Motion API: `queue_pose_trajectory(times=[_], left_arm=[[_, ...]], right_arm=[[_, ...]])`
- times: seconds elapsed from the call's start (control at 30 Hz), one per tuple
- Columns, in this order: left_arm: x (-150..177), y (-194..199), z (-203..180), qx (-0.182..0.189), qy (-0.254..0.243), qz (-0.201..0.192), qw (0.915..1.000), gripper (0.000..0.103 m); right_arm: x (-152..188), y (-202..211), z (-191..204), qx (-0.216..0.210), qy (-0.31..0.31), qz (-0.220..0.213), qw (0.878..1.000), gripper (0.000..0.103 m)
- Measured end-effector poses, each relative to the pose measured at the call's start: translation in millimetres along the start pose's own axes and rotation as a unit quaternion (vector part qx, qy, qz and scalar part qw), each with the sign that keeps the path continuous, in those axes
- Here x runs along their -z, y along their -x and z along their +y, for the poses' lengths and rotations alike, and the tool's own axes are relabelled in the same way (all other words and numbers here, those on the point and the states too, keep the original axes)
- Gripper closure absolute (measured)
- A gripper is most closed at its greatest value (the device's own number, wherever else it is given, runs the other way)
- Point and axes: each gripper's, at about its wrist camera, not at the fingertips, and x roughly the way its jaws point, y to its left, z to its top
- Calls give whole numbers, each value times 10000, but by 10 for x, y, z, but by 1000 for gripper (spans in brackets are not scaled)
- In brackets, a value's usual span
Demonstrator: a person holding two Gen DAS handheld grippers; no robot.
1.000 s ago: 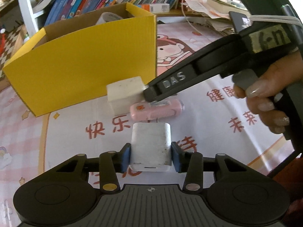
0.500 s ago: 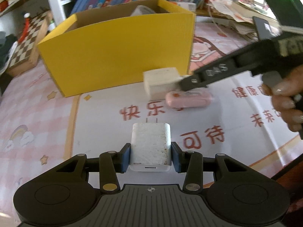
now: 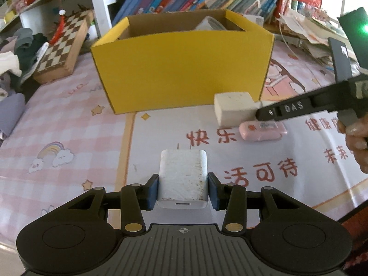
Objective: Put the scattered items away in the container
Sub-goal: 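Lift the white charger with the left gripper and carry it over the yellow box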
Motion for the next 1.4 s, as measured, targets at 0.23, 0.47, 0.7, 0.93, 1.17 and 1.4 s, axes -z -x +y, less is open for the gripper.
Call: queue_pose_trajectory(times=[0.23, 0.47, 0.7, 0.93, 1.17, 1.4], left_arm=[[-26, 36, 132, 164, -17, -183, 9997, 61], [-40, 147, 322, 500, -319, -420, 9974, 61], [-28, 302, 604, 815, -586, -680, 9926, 61], [19, 416, 891, 1060, -813, -880, 9871, 61], [87, 508, 1096, 1303, -907, -1081, 9814, 61], [164, 587, 1269, 1511, -937, -1253, 9761, 61]], right_arm=[[9, 213, 60, 232, -48, -241, 9994, 63], [69, 451, 248, 493, -322, -452, 9972, 63], [135, 616, 610, 716, -483, -579, 9946, 63], [202, 711, 1016, 949, -545, -670, 9917, 63], [280, 788, 1365, 1159, -522, -718, 9893, 63], [324, 848, 1612, 1341, -441, -733, 9873, 63]])
